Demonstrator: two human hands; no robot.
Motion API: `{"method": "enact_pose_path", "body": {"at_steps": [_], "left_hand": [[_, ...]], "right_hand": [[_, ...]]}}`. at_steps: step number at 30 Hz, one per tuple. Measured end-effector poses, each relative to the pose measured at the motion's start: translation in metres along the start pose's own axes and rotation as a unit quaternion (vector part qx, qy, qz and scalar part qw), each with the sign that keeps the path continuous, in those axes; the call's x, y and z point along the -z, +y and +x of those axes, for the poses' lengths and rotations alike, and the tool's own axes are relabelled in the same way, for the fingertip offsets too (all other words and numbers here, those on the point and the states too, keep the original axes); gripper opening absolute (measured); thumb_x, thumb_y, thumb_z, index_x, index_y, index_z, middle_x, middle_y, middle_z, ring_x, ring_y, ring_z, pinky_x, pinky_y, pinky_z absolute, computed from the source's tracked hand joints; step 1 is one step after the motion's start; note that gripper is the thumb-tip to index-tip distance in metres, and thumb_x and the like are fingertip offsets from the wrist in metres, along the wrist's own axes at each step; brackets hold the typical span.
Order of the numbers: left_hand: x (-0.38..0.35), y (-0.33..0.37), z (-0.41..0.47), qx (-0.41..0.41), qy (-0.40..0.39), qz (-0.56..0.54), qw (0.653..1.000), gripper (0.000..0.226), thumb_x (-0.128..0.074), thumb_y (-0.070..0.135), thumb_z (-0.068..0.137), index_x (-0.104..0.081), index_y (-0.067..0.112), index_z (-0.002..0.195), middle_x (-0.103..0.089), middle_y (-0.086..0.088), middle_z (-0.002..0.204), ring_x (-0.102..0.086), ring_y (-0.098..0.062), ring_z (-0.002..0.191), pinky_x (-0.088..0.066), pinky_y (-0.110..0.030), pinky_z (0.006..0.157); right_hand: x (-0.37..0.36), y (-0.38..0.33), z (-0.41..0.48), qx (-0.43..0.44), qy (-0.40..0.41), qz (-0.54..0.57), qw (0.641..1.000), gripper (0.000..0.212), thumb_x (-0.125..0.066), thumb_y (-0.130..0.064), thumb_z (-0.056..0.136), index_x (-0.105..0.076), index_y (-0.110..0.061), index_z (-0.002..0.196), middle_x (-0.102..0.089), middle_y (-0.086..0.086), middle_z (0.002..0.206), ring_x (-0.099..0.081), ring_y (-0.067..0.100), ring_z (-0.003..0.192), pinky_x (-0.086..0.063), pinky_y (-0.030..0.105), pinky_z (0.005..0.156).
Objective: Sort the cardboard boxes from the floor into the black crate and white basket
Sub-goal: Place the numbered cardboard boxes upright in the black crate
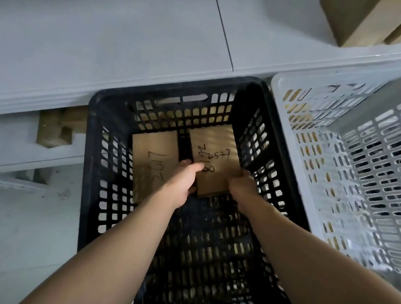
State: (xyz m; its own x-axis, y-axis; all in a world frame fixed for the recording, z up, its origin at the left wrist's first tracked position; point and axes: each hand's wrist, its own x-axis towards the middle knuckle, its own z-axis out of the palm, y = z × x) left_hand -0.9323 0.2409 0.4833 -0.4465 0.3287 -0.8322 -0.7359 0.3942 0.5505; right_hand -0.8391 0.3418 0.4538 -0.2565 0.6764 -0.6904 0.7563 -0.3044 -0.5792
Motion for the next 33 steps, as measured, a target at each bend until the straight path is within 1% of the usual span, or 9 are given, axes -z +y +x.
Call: {"method": "enact_pose_path", "body": {"at_steps": [7, 12, 16, 18, 21, 24, 28, 31, 33], "left_hand": [[0.001, 0.008, -0.002, 0.007, 0.005, -0.012, 1.0, 0.05, -0.059, 0.029, 0.092, -0.044, 0.016, 0.138, -0.057, -0.001, 0.13, -0.054, -0.015, 0.106, -0.04, -0.034, 0.097], [0.006, 0.025, -0.022, -0.034, 0.019, 0.0, 0.999, 0.046, -0.054, 0.028, 0.095, -0.044, 0.016, 0.139, -0.042, -0.003, 0.147, -0.038, -0.021, 0.135, -0.029, -0.036, 0.111], [0.014, 0.041, -0.05, -0.065, 0.038, -0.002, 0.997, 0.008, -0.051, 0.025, 0.097, -0.059, 0.024, 0.098, -0.053, 0.002, 0.128, -0.047, -0.013, 0.116, -0.03, -0.029, 0.097], [0.016, 0.048, -0.066, -0.091, 0.041, 0.001, 0.995, 0.016, -0.052, 0.027, 0.096, -0.061, 0.021, 0.108, -0.056, 0.005, 0.123, -0.049, -0.011, 0.111, -0.032, -0.028, 0.095], [0.013, 0.062, -0.092, -0.15, 0.036, 0.029, 0.988, 0.028, -0.051, 0.031, 0.096, -0.059, 0.021, 0.12, -0.059, 0.003, 0.126, -0.052, -0.015, 0.119, -0.033, -0.031, 0.101], [0.005, 0.081, -0.12, -0.238, 0.058, 0.068, 0.967, 0.033, -0.053, 0.033, 0.095, -0.057, 0.02, 0.126, -0.058, 0.002, 0.13, -0.052, -0.015, 0.12, -0.036, -0.034, 0.106], [-0.013, 0.102, -0.165, -0.357, -0.004, 0.11, 0.928, 0.036, -0.053, 0.037, 0.094, -0.058, 0.017, 0.124, -0.061, 0.004, 0.123, -0.054, -0.009, 0.116, -0.04, -0.022, 0.092], [-0.032, 0.112, -0.205, -0.438, -0.079, 0.151, 0.883, 0.037, -0.052, 0.041, 0.094, -0.059, 0.018, 0.122, -0.063, 0.007, 0.12, -0.056, -0.004, 0.113, -0.042, -0.022, 0.098], [-0.045, 0.113, -0.237, -0.48, -0.138, 0.176, 0.848, 0.04, -0.05, 0.047, 0.093, -0.059, 0.021, 0.121, -0.063, 0.011, 0.118, -0.057, 0.001, 0.111, -0.043, -0.017, 0.095]], "right_hand": [[0.005, -0.011, -0.001, 0.018, -0.025, -0.096, 0.995, 0.05, -0.044, -0.012, 0.091, -0.041, -0.014, 0.141, -0.049, 0.015, 0.138, -0.046, 0.032, 0.126, -0.039, 0.034, 0.103], [0.013, -0.04, -0.021, 0.029, 0.008, -0.161, 0.986, 0.039, -0.042, -0.026, 0.097, -0.044, -0.015, 0.135, -0.05, 0.016, 0.135, -0.049, 0.034, 0.123, -0.041, 0.035, 0.096], [0.028, -0.058, -0.042, 0.103, -0.027, -0.124, 0.987, 0.038, -0.046, -0.018, 0.097, -0.048, -0.005, 0.132, -0.055, 0.016, 0.131, -0.051, 0.031, 0.12, -0.038, 0.023, 0.086], [0.037, -0.071, -0.058, 0.136, -0.025, -0.087, 0.987, 0.038, -0.047, -0.021, 0.097, -0.051, -0.007, 0.132, -0.057, 0.014, 0.129, -0.052, 0.029, 0.119, -0.037, 0.022, 0.085], [0.05, -0.093, -0.087, 0.189, -0.041, 0.01, 0.981, 0.041, -0.046, -0.035, 0.098, -0.052, -0.014, 0.133, -0.06, 0.005, 0.126, -0.054, 0.021, 0.117, -0.038, 0.024, 0.088], [0.068, -0.109, -0.121, 0.273, -0.048, 0.09, 0.957, 0.043, -0.045, -0.043, 0.097, -0.056, -0.016, 0.129, -0.063, -0.002, 0.119, -0.055, 0.008, 0.107, -0.039, 0.017, 0.084], [0.105, -0.117, -0.173, 0.342, -0.034, 0.168, 0.924, 0.031, -0.044, -0.047, 0.097, -0.065, -0.028, 0.106, -0.069, -0.013, 0.1, -0.061, -0.01, 0.091, -0.042, 0.0, 0.068], [0.135, -0.116, -0.218, 0.384, -0.003, 0.23, 0.894, 0.033, -0.041, -0.043, 0.098, -0.071, -0.041, 0.082, -0.072, -0.016, 0.088, -0.064, -0.007, 0.089, -0.046, 0.006, 0.073], [0.153, -0.109, -0.248, 0.398, 0.029, 0.27, 0.876, 0.036, -0.041, -0.042, 0.098, -0.072, -0.04, 0.08, -0.073, -0.013, 0.089, -0.065, -0.003, 0.093, -0.048, 0.013, 0.083]]}}
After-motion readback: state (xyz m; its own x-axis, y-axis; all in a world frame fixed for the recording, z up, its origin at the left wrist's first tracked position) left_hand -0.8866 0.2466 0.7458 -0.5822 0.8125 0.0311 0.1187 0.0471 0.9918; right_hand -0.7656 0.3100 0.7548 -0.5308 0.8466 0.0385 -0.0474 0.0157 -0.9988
